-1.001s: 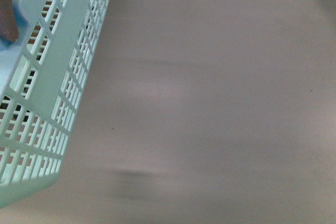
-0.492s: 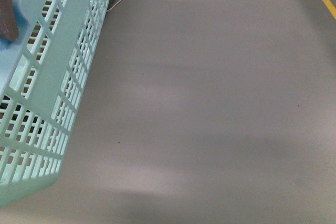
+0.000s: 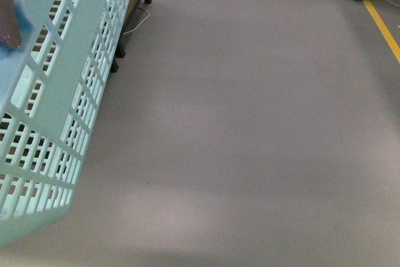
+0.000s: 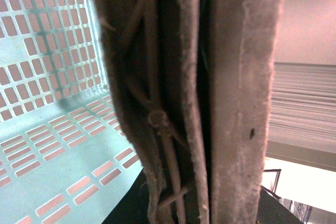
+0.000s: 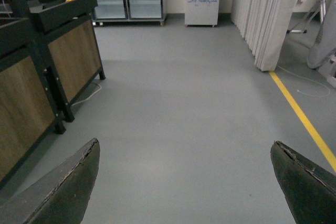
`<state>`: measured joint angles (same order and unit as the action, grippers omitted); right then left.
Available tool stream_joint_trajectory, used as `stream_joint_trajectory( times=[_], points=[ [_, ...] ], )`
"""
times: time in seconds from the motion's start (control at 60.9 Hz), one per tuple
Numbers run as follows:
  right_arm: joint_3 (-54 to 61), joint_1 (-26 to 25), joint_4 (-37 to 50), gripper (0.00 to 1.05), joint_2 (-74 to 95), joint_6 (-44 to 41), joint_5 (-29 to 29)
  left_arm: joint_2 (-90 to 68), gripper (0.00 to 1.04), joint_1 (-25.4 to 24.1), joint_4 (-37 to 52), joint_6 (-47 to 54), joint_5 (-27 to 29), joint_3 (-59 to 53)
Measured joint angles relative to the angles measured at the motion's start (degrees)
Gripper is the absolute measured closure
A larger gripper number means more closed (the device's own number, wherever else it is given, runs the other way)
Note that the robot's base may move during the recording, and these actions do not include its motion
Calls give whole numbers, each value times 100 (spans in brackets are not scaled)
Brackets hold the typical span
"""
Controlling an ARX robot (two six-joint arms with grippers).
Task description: Pick lemon and mango into basket
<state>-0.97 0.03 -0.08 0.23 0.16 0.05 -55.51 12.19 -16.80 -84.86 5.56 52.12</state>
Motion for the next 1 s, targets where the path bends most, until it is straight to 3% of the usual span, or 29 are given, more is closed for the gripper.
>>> stream_joint_trajectory(
  times=[1.001],
  points=[
    [0,0,2,9,0,0,4,0,87,0,0,7,-2,15]
  ],
)
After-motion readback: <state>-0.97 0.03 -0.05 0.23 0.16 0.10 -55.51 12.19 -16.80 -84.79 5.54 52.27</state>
